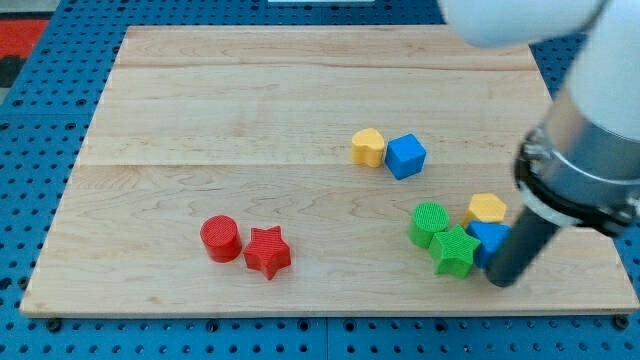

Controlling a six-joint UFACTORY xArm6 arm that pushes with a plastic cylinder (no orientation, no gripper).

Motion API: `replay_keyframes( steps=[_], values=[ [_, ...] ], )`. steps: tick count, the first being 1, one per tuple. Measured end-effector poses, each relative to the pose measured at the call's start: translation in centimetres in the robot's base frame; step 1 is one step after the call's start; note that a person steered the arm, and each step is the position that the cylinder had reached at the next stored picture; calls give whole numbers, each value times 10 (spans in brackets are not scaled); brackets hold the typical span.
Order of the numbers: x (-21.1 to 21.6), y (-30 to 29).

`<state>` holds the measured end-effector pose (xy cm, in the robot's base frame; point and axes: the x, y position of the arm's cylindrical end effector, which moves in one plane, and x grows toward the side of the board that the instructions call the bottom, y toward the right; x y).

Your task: Separate the green circle from the green star

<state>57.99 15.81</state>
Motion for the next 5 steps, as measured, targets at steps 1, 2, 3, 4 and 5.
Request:
replay_keyframes(
  steps=[1,2,3,4,5],
  values=[
    [-32,-33],
    [-59,-60],
    [-83,-80],
    [-103,-93],
    [-114,-139]
  ],
)
